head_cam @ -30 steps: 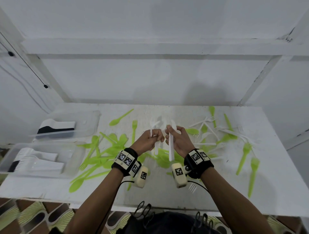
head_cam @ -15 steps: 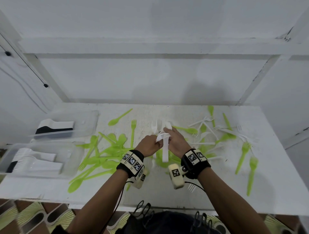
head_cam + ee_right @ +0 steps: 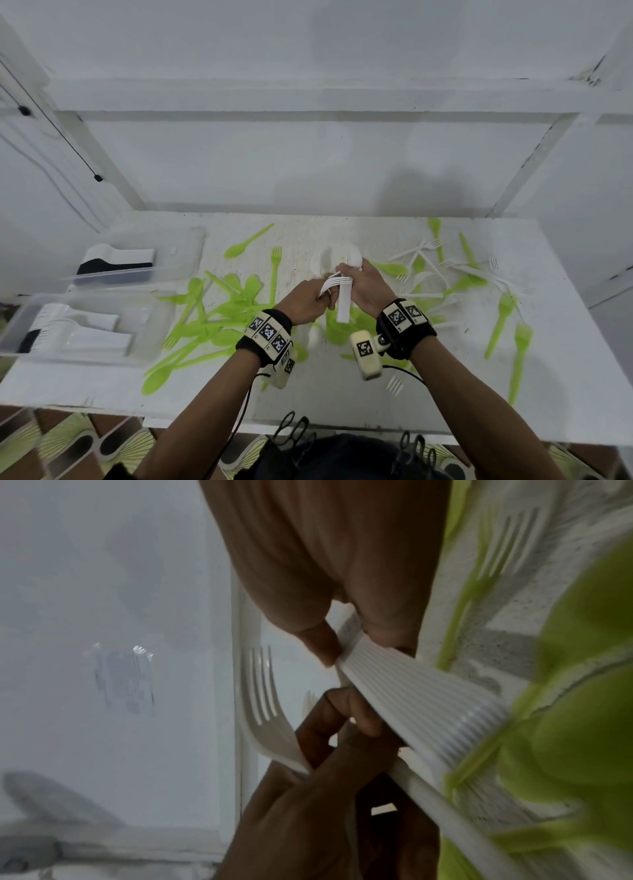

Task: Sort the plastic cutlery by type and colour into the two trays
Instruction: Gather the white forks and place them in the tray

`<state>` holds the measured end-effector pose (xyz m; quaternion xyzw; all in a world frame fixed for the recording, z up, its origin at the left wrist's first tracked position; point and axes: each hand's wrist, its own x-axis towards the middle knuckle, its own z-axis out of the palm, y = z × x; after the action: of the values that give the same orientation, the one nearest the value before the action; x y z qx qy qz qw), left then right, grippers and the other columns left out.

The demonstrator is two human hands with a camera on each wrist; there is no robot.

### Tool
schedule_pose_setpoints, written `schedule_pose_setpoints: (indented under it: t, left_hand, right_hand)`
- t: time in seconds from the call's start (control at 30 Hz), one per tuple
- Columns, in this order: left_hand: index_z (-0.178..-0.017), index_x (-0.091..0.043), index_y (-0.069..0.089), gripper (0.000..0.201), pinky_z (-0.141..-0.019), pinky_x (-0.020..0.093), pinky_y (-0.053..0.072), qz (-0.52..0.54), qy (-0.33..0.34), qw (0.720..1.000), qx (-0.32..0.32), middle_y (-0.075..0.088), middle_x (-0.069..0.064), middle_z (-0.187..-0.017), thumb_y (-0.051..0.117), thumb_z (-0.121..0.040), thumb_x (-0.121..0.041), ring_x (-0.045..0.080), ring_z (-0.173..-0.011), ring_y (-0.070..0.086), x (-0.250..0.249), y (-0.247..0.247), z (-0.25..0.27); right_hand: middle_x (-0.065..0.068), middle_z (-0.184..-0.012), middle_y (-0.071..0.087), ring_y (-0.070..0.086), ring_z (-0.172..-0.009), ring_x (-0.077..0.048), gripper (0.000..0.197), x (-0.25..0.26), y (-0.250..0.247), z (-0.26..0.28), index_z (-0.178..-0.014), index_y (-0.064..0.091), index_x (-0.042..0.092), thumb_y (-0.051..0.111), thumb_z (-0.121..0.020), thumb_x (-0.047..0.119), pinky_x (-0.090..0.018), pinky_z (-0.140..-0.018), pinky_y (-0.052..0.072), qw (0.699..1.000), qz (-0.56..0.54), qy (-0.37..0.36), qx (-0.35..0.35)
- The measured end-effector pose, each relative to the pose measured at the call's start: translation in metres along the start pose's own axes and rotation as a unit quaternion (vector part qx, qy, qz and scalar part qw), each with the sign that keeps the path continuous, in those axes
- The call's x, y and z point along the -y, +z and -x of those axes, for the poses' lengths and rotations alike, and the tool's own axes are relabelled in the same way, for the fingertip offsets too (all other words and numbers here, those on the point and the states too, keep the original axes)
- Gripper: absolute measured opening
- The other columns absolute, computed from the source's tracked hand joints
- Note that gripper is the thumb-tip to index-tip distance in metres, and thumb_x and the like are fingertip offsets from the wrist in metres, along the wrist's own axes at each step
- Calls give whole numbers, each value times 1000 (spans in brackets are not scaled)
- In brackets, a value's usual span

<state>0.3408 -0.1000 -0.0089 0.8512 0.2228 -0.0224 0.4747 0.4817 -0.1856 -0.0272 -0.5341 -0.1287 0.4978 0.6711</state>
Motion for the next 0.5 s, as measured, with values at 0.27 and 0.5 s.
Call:
schedule_pose_setpoints:
  t: [0.27,0.5]
  left_hand:
    - [-101,-21,59,21,-59,21,41,42,12,998,51,72,2,-96,42,-105,-10,8,-54,47,6,-6,11]
    - [-115,-12,32,11,-55,21,39,117,-20,991,62,58,4,-109,32,-106,-5,11,-60,38,12,-29,23]
  right_hand:
    - [-6,-88,64,68,-58,-11,55,8,7,-23,-147,28,6,51,-98,-5,-24,-46,49,962,-4,-96,-257]
    - [-7,-87,61,65,-65,-19,25,18,1,-23,-121,41,9,48,-100,-2,-25,-47,46,971,19,-57,-229]
